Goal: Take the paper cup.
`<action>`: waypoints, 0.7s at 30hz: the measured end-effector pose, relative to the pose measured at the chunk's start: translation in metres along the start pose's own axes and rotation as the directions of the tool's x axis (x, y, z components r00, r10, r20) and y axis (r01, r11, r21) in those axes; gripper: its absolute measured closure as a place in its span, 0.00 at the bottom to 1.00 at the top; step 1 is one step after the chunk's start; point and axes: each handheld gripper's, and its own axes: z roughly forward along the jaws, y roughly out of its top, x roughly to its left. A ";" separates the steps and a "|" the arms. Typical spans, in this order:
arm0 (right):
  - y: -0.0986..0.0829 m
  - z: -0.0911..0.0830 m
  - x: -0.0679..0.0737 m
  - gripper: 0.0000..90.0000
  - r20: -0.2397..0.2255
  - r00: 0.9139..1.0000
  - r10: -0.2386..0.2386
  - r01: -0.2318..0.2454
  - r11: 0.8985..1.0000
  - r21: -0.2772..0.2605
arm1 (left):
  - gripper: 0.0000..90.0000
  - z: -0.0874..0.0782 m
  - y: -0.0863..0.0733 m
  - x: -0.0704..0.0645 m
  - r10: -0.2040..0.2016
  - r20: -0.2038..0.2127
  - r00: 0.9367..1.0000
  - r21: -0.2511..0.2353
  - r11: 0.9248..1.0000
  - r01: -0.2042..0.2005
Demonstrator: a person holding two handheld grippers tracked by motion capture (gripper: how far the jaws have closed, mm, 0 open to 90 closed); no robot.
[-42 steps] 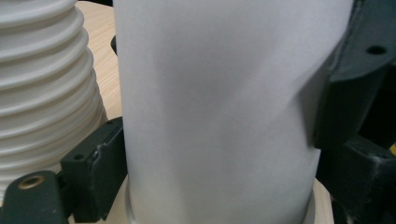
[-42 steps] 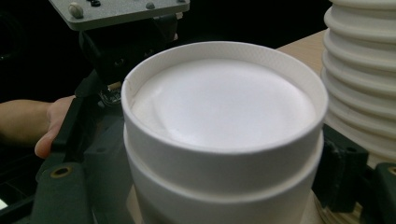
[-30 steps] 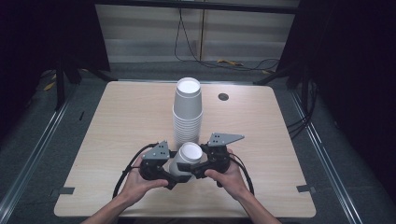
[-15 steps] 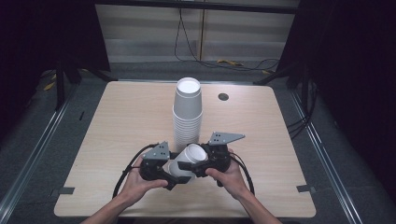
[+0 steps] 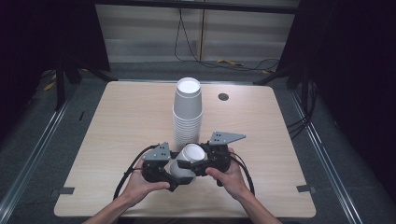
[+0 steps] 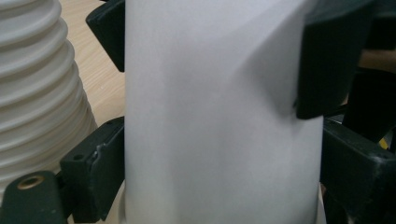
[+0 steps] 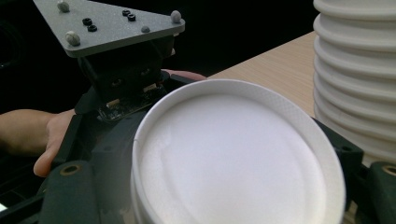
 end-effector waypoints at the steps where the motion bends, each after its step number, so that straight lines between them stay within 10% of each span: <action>1: 0.000 0.001 0.001 0.26 0.001 1.000 -0.002 0.002 1.000 0.004 | 0.12 0.000 -0.001 0.000 0.002 0.002 1.000 0.004 1.000 -0.002; 21: 0.001 -0.005 -0.001 0.15 -0.026 1.000 0.005 -0.004 1.000 0.017 | 0.18 -0.007 -0.002 0.005 0.036 -0.007 0.999 0.096 0.995 -0.035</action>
